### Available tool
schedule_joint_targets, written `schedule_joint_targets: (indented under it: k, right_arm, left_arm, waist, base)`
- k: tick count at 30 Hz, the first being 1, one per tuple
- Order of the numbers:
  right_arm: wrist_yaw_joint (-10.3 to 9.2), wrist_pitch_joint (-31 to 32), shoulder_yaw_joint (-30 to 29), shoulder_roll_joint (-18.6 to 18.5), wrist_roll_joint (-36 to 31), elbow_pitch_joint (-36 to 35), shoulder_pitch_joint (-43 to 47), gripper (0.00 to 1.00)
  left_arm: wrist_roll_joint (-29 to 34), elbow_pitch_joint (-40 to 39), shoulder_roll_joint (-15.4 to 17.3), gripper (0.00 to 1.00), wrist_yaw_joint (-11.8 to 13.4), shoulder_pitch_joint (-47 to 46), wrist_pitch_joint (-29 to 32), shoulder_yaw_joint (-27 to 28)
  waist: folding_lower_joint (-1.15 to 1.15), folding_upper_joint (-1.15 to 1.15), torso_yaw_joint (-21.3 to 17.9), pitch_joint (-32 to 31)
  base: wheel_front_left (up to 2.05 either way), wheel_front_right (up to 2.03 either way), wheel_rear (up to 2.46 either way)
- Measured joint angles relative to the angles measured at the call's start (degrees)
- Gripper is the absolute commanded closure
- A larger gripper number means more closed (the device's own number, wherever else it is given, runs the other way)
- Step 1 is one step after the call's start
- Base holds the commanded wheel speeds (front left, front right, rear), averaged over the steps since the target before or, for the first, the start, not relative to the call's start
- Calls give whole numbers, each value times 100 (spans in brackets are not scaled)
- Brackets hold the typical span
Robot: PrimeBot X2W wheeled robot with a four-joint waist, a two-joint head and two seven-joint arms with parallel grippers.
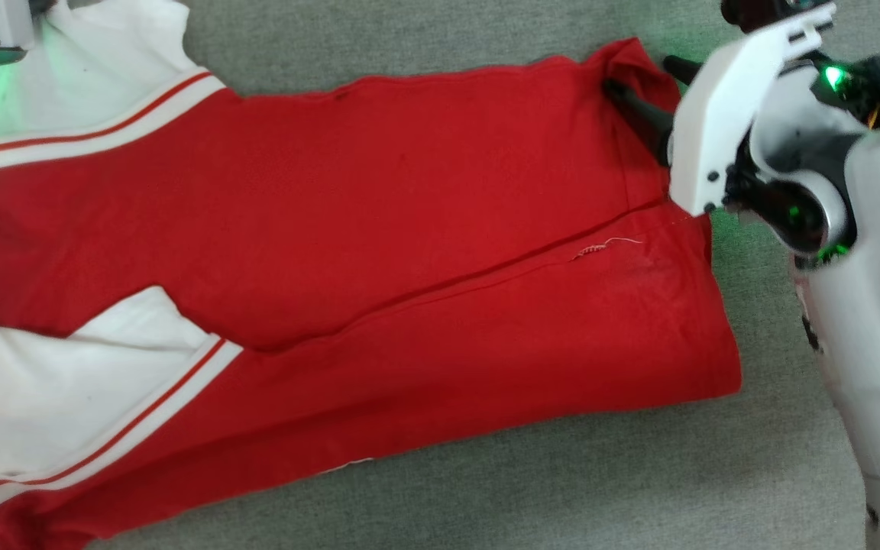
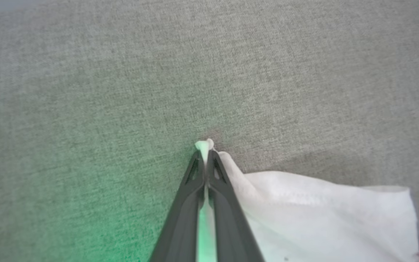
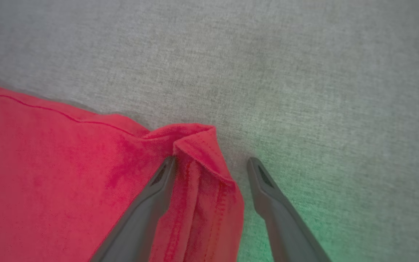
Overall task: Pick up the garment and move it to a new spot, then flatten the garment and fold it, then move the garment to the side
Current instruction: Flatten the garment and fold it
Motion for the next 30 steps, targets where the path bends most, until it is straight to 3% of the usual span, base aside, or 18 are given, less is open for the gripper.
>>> schedule_joint_targets:
  k: [4,5,6,10,20,30]
  right_arm:
    - [-1,371,227,-7,122,453,-382,4]
    - [-3,458,289,-20,167,553,-473,56]
    - [-3,524,348,-42,185,636,-549,100]
    - [-2,590,431,-52,268,843,-697,100]
    - [1,-21,623,-433,280,884,-547,100]
    - [0,-175,694,-1025,450,243,-46,100]
  left_arm:
    - [-14,23,-53,100,1,-2,-64,2]
    - [-14,34,-62,100,1,1,-98,-1]
    - [-19,44,-71,100,1,5,-108,8]
    - [-36,54,-122,100,1,26,-212,18]
    - [-83,-112,-190,100,-44,167,-450,-7]
    - [-115,-823,22,100,-66,295,-349,-107]
  waist:
    - [0,0,51,-3]
    - [0,0,59,-8]
    - [0,0,65,-13]
    - [0,0,99,-48]
    - [0,0,308,-354]
    - [0,0,681,-853]
  base:
    - [0,0,0]
    - [0,0,0]
    - [0,0,0]
    - [0,0,0]
    - [0,0,0]
    - [0,0,0]
